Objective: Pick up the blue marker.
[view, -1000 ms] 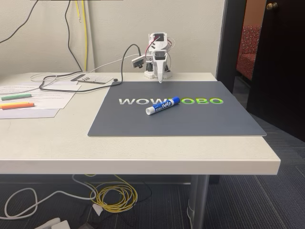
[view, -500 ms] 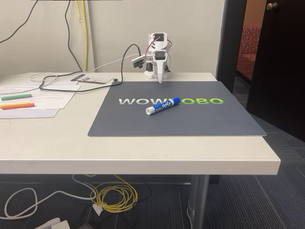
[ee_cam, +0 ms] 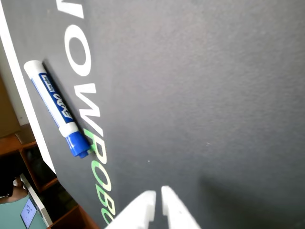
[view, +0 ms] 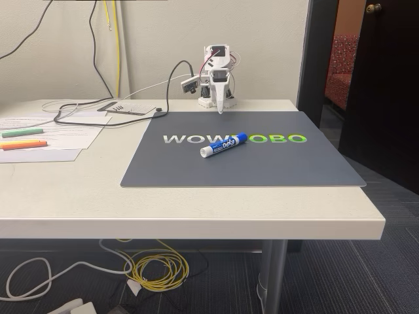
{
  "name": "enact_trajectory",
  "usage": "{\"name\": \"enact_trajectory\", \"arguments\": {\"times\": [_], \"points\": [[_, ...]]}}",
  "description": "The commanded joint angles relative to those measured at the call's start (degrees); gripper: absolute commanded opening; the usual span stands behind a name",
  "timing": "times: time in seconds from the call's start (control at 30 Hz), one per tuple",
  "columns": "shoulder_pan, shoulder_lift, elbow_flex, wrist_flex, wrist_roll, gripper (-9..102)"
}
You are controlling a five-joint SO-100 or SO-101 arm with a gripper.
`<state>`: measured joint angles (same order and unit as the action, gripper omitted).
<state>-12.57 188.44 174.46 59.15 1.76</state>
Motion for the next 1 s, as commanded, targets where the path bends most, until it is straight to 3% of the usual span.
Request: {"name": "enact_trajectory", "arguments": {"times": [0.0,0.27,0.4,0.73,0.97], "points": [[0.97,3.43,-0.44,-2.72,0.0,0],[-0.53,3.16,-4.22,-6.68,-0.44,5],[-0.62,-7.29,-11.95,-7.21,0.18,6],[-0.88,-37.53,-41.4,4.39,-3.16,6],[-2.55,-38.58,-46.49,5.71,-8.17,8]]}}
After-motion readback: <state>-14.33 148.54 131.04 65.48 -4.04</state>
